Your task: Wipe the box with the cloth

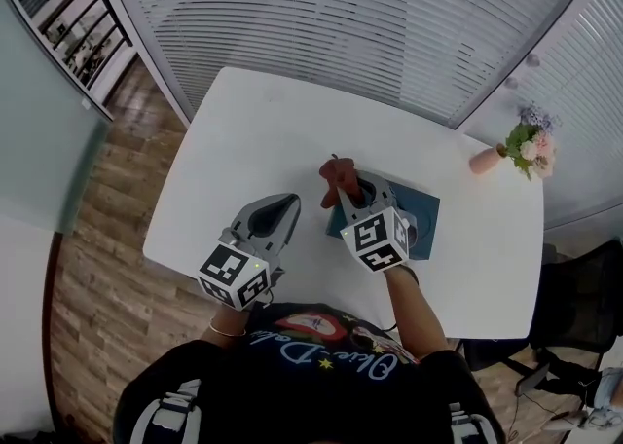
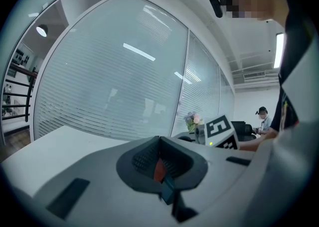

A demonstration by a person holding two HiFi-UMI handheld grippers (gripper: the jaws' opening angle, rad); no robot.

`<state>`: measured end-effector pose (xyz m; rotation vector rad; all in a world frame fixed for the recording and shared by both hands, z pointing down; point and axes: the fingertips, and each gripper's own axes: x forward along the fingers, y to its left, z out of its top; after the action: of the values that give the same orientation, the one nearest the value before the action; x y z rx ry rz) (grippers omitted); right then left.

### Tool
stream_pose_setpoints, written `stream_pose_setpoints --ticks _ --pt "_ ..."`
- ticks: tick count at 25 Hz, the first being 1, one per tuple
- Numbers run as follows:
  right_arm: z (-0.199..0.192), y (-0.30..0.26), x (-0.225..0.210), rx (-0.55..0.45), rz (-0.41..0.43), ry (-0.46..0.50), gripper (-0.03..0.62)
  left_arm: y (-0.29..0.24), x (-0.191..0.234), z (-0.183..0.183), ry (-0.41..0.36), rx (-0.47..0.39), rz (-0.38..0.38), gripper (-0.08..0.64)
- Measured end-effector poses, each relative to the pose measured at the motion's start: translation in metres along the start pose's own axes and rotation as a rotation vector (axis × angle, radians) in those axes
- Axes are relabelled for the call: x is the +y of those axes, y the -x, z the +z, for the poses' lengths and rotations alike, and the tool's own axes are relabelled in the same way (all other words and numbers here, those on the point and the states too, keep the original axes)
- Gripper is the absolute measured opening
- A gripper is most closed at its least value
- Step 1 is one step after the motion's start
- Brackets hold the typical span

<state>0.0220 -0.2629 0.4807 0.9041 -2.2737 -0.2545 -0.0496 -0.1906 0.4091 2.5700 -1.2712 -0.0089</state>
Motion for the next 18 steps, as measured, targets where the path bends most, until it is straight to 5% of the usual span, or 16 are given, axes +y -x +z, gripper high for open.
stream_pose_setpoints --ticks 9,18 --pt "-0.043 0.011 -0.016 0.114 -0.061 0.02 0.048 -0.007 -0.011 -0.003 -0.004 0.007 -0.03 0.005" --pt "-0.09 0.045 -0.044 0.195 -0.161 -0.076 0.046 -0.027 -0.031 -0.007 -0.007 0.028 -0.106 0.005"
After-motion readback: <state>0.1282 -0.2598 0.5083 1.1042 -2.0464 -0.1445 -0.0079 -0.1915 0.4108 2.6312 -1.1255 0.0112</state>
